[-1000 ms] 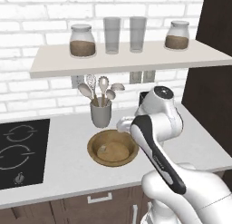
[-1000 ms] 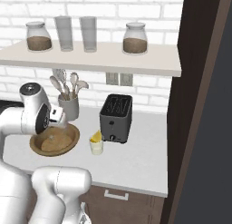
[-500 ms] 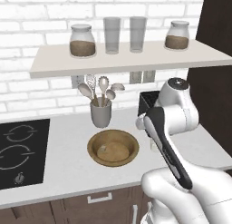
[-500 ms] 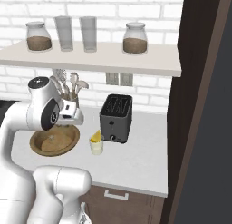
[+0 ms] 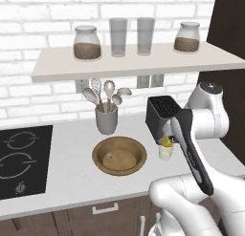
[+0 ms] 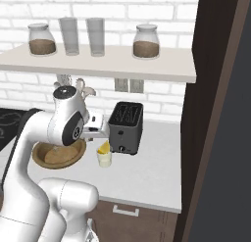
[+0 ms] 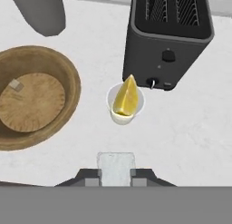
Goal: Grab a lemon wedge from the fridge and one ice cube from the ice bowl, and put them in the glass of lemonade.
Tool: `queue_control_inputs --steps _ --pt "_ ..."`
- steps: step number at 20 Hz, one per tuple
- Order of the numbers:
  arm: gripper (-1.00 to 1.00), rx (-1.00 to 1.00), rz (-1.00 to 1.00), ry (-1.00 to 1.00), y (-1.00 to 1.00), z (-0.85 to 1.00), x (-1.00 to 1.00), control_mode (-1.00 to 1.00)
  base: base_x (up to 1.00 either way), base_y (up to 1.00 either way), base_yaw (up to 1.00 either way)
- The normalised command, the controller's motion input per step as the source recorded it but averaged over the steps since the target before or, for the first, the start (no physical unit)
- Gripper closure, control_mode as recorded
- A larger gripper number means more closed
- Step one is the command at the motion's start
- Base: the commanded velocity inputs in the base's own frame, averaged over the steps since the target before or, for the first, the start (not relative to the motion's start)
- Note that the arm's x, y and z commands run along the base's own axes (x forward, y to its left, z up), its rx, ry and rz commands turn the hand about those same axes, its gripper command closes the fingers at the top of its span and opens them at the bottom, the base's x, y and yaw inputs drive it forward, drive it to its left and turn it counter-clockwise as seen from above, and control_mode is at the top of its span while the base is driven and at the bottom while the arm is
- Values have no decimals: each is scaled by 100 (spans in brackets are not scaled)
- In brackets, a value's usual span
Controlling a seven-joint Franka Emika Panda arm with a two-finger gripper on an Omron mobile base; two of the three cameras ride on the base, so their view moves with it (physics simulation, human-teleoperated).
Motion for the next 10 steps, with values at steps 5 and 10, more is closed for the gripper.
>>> queue_control_inputs --steps 5,10 --pt "100 -1 2 1 6 -17 16 -100 0 0 0" --pt "100 0 0 2 3 -7 51 -100 0 0 0"
